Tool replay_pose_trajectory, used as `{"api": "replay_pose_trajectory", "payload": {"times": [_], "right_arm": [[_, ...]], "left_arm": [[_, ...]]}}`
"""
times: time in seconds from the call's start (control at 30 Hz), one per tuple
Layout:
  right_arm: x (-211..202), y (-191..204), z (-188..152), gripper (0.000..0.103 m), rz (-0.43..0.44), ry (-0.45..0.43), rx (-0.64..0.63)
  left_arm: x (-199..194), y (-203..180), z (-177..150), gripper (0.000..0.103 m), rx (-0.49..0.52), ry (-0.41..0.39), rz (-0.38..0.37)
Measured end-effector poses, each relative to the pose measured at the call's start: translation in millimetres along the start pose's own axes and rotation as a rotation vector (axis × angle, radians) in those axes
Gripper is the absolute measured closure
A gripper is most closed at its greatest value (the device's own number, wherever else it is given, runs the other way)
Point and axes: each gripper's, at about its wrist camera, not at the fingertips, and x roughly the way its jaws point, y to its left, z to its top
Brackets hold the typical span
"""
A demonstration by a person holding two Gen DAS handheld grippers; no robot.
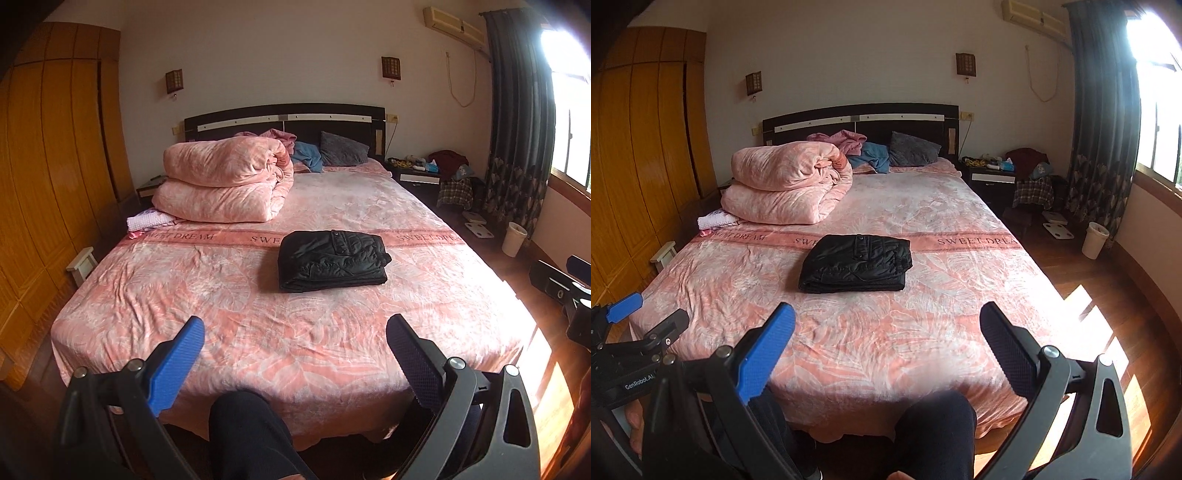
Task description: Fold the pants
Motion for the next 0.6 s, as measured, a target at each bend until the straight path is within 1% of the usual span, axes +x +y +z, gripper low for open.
{"api": "replay_pose_trajectory", "payload": {"times": [0.23, 0.6], "right_arm": [[8, 6, 4, 0.003, 0.011, 0.013, -0.005], [14, 9, 9, 0.003, 0.019, 0.014, -0.003]], "left_arm": [[8, 1, 1, 0.004, -0.017, 0.029, -0.033], [12, 2, 5, 0.004, -0.027, 0.024, -0.027]]}}
